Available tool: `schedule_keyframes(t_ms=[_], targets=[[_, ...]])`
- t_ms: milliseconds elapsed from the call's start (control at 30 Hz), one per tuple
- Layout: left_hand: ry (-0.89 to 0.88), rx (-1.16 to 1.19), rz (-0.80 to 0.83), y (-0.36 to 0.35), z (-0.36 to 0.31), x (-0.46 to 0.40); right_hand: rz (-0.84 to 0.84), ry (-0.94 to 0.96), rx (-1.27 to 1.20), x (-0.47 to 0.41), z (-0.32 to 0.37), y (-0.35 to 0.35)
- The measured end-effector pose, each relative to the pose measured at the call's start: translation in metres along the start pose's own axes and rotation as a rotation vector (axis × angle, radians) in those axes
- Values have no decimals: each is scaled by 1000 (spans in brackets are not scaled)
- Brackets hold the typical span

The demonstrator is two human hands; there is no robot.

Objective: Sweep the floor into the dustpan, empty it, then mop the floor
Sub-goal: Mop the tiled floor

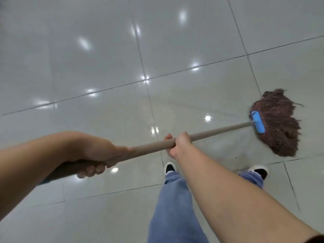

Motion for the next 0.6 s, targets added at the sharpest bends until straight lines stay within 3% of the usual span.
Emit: schedule_keyframes(t_ms=[100, 233, 433, 600], targets=[[69, 48, -13, 12, 81, 17, 54, -68, -11, 4, -71, -49], [111, 70, -82, 27, 120, 29, 128, -79, -11, 1, -109, -81], [117, 15, -124, 50, 88, 38, 148, 20, -207, -14, -77, -85], [117, -33, -116, 47, 6, 32, 40, 119, -298, -13, -6, -52]])
Point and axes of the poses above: each hand's wrist, its own x-axis away from the middle knuckle, its own y-axis out of the back of the hand, z = x × y, the point moved 4 cm from there along -x, towards the middle knuckle, and after that the axes turned 14 degrees about z, right-handed, at the moved point
